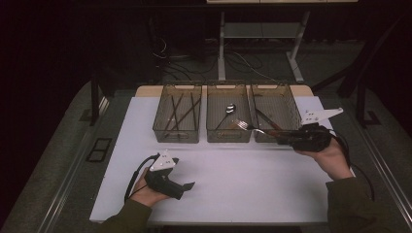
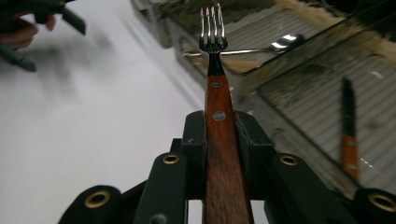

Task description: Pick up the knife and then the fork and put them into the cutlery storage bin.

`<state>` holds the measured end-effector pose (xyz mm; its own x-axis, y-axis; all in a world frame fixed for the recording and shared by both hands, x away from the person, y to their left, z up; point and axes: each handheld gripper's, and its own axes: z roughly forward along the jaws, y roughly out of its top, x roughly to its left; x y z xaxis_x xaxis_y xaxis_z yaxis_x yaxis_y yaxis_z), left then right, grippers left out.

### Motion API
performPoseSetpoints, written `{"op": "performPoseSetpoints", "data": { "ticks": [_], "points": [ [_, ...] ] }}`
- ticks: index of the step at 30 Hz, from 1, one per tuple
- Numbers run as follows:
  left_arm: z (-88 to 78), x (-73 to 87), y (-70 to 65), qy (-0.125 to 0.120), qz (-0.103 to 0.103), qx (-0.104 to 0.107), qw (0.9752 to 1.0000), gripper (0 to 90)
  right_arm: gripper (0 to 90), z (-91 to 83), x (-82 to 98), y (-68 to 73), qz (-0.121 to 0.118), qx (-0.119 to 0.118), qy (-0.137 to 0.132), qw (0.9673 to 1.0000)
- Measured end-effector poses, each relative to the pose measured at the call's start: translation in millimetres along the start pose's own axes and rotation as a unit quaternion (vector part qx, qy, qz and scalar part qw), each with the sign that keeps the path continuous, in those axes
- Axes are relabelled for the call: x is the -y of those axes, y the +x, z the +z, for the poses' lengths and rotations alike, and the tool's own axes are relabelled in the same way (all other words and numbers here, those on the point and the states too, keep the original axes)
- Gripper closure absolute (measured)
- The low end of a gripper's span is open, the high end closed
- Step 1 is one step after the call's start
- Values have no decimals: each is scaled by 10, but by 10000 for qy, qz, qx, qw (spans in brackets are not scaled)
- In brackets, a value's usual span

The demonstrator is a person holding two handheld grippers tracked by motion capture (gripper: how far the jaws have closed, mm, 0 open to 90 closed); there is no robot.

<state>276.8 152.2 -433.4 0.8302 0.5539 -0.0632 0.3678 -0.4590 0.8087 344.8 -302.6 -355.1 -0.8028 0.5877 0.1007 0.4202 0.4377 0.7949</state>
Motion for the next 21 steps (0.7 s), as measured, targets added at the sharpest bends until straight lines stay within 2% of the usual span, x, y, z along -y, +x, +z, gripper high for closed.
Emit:
{"op": "performPoseSetpoints", "data": {
  "ticks": [5,10,16,21],
  "points": [
    [5,-1,-12,3,32,8,10000,0,757,-51,-44,-116,188,269,-165,9993],
    [7,2,-14,14,57,14,10000,0,758,-89,-92,-263,405,593,-210,9972],
    [12,1,-18,37,94,10,9999,0,758,-109,-150,-457,671,949,-171,9931],
    [12,2,-19,27,100,12,9999,0,757,-98,-176,-610,938,1220,-99,9880]
  ]
}}
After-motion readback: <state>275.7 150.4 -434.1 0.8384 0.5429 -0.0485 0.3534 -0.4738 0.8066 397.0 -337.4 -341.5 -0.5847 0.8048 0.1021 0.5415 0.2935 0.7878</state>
